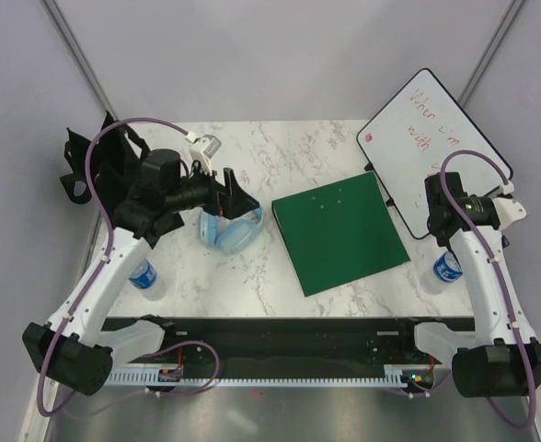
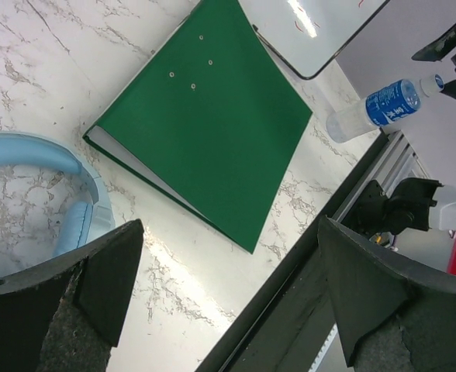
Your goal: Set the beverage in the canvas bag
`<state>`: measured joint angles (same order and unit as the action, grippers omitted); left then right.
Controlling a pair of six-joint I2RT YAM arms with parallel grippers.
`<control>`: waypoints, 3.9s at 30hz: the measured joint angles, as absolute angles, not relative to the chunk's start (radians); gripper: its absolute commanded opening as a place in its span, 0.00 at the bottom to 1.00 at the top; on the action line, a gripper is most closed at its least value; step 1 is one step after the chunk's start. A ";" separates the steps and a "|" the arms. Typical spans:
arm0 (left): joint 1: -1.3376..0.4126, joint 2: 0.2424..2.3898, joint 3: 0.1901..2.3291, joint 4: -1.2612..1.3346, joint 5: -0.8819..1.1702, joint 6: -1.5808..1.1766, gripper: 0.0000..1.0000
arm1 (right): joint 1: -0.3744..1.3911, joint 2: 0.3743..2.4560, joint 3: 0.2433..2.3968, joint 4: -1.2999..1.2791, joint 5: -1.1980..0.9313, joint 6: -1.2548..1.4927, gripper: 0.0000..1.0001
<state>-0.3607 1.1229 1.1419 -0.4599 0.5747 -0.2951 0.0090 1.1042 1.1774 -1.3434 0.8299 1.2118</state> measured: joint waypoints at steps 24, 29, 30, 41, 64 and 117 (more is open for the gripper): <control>-0.361 1.118 1.139 -0.454 0.549 -0.295 1.00 | 0.008 1.068 1.144 -1.346 0.806 1.124 0.00; -0.361 1.118 1.139 -0.454 0.543 -0.295 1.00 | 0.008 1.024 1.143 -1.336 0.752 0.984 0.00; -0.361 1.118 1.139 -0.454 0.541 -0.295 1.00 | 0.008 1.010 1.141 -1.329 0.733 0.957 0.00; -0.361 1.108 1.139 -0.454 0.526 -0.295 1.00 | 0.008 0.910 1.152 -1.266 0.460 0.667 0.00; -0.361 1.082 1.157 -0.498 0.450 -0.363 0.99 | 0.008 0.871 1.277 -1.137 -0.112 0.389 0.00; -0.184 1.054 1.181 -0.670 0.371 -0.402 0.98 | 1.259 1.500 1.309 -0.467 0.531 0.402 0.65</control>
<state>-0.1844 1.0538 1.1809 -0.6704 0.3706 -0.4019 1.2594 1.4998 1.3094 -0.4667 0.5312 0.4023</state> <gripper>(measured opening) 0.976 0.530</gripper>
